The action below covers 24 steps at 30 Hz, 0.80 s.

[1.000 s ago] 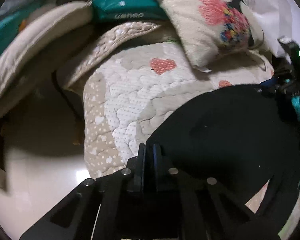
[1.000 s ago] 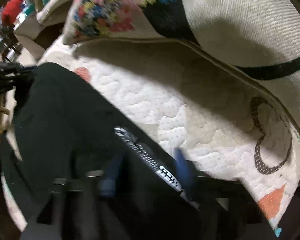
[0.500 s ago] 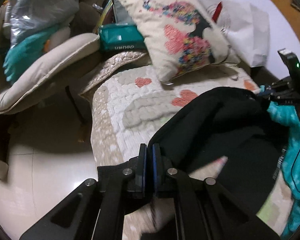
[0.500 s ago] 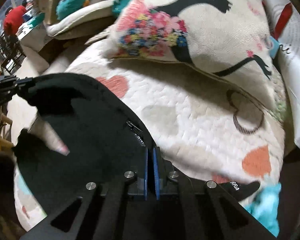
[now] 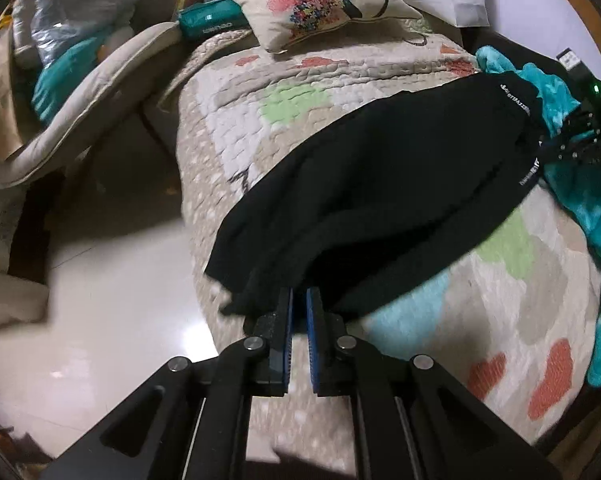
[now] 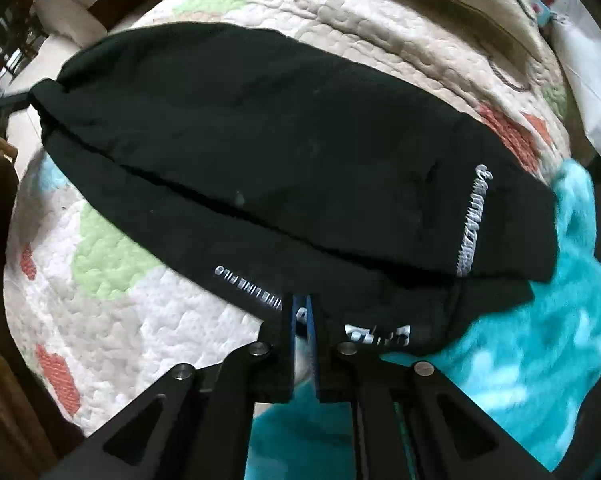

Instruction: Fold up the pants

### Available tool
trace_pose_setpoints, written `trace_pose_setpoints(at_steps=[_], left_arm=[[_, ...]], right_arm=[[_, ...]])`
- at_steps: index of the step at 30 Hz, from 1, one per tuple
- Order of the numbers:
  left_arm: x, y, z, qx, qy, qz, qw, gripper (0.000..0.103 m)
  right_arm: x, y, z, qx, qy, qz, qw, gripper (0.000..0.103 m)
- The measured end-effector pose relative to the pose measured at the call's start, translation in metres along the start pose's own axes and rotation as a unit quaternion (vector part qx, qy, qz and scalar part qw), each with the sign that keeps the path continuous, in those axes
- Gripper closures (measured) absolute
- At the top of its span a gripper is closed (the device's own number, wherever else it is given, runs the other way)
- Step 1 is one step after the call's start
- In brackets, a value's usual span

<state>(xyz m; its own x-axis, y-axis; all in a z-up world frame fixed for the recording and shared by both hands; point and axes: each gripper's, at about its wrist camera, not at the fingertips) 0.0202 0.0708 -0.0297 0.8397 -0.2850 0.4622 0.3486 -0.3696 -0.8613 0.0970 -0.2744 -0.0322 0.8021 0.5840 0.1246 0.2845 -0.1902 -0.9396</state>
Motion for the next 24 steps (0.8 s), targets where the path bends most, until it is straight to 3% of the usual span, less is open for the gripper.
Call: trace_pose_setpoints(at_steps=[1,2,3,6,8,10,13,15,17,20,22,24], left_arm=[[-0.003,-0.008,0.002,-0.003,-0.009,-0.005,0.9999,0.096],[-0.005,-0.019,0.006,-0.003,-0.023,-0.015,0.9996,0.095],[-0.006,-0.027,0.011,-0.001,-0.036,-0.024,0.9991,0.089],[-0.006,-0.047,0.029,0.014,-0.094,-0.059,0.9938,0.078],[0.0,-0.051,0.036,0.019,-0.128,-0.077,0.9885,0.077],[0.011,-0.048,0.036,0.011,-0.143,-0.09,0.9855,0.076],[0.032,-0.024,0.026,0.005,-0.145,-0.092,0.9851,0.075],[0.042,-0.001,0.02,0.019,-0.142,-0.081,0.9863,0.075],[0.048,0.023,0.014,0.051,-0.131,-0.058,0.9884,0.075],[0.039,0.059,-0.002,0.064,-0.096,0.009,0.9933,0.075],[0.024,0.075,-0.016,0.06,-0.066,0.054,0.9946,0.074],[0.01,0.075,-0.031,0.095,-0.022,0.055,0.9937,0.074]], right_arm=[[-0.002,-0.009,-0.004,-0.004,0.013,-0.012,1.0,0.075],[-0.001,-0.017,-0.009,-0.008,0.028,-0.026,0.999,0.054],[0.0,-0.026,-0.015,-0.013,0.045,-0.041,0.998,0.04],[0.011,-0.05,-0.021,-0.005,0.083,-0.081,0.993,0.038],[0.022,-0.057,-0.018,0.011,0.088,-0.097,0.991,0.038],[0.031,-0.056,-0.017,0.002,0.104,-0.103,0.989,0.04],[0.03,-0.039,-0.042,0.021,0.188,-0.095,0.977,0.041],[0.019,-0.026,-0.068,0.032,0.258,-0.083,0.962,0.042],[-0.002,-0.012,-0.1,0.054,0.333,-0.066,0.939,0.042],[-0.026,-0.001,-0.13,0.096,0.413,-0.048,0.904,0.043],[-0.031,0.0,-0.137,0.09,0.43,-0.047,0.897,0.043],[-0.026,0.001,-0.134,0.064,0.421,-0.042,0.904,0.042]])
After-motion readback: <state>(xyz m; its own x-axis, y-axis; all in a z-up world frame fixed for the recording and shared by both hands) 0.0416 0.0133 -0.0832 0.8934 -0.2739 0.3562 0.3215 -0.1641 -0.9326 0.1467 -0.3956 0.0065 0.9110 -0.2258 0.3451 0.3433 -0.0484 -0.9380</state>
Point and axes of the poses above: each gripper's, at about its wrist camera, not at the fingertips, and y roughly the way its jaws point, z to its left, x to its top, and after that the axes turned 15 degrees about -x, right-handed
